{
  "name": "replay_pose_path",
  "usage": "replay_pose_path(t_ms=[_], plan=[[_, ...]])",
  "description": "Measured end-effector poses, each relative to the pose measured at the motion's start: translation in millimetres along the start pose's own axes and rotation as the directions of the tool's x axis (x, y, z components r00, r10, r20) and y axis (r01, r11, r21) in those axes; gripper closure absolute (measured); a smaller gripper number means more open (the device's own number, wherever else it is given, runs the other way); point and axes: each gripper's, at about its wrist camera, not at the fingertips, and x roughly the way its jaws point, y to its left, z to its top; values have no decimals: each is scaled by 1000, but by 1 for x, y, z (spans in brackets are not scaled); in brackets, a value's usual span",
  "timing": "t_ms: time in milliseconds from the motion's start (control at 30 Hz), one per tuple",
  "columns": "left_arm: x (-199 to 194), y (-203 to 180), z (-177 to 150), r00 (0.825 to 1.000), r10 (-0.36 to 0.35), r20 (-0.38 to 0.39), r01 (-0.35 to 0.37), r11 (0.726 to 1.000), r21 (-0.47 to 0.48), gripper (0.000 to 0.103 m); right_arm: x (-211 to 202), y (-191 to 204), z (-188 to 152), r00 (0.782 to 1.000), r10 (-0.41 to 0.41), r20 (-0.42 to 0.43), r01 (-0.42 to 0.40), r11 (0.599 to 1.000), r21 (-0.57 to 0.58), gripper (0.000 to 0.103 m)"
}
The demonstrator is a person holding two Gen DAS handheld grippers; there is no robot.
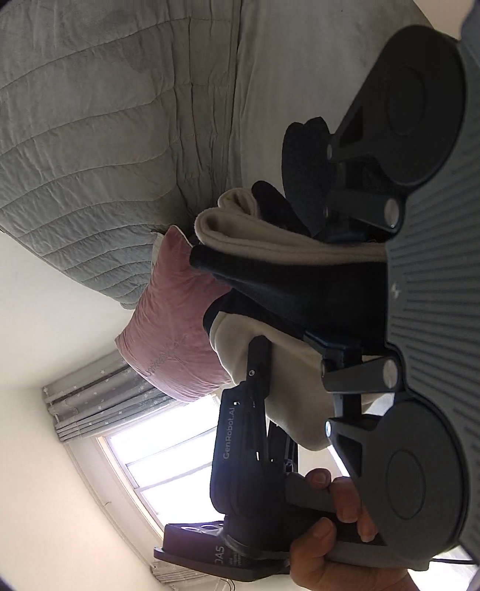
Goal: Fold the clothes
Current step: 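Grasp the folded sweatshirt with both grippers and lift it, then place the sweatshirt on top of the folded clothes stack and open both grippers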
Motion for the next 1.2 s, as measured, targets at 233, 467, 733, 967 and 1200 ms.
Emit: replay_pose_path(t_ms=[233,467,733,967,1200], plan=[[56,0,-22,995,63,-79,-59,997,45,56,11,-17,-17,993,-104,-55,105,994,14,53],[50,9,-24,976,219,6,-219,976,12,36,-6,-14,-21,988,-151,13,151,989,4,28],[25,15,-23,967,200,159,-197,980,-34,64,-15,6,-11,972,-107,210,169,938,-304,23],[48,16,-45,978,187,93,-186,982,-20,73,10,-2,-14,999,-11,30,25,867,-497,26],[65,17,-61,972,229,54,-225,972,-61,69,34,-15,-21,980,-101,-171,3,868,-497,27]])
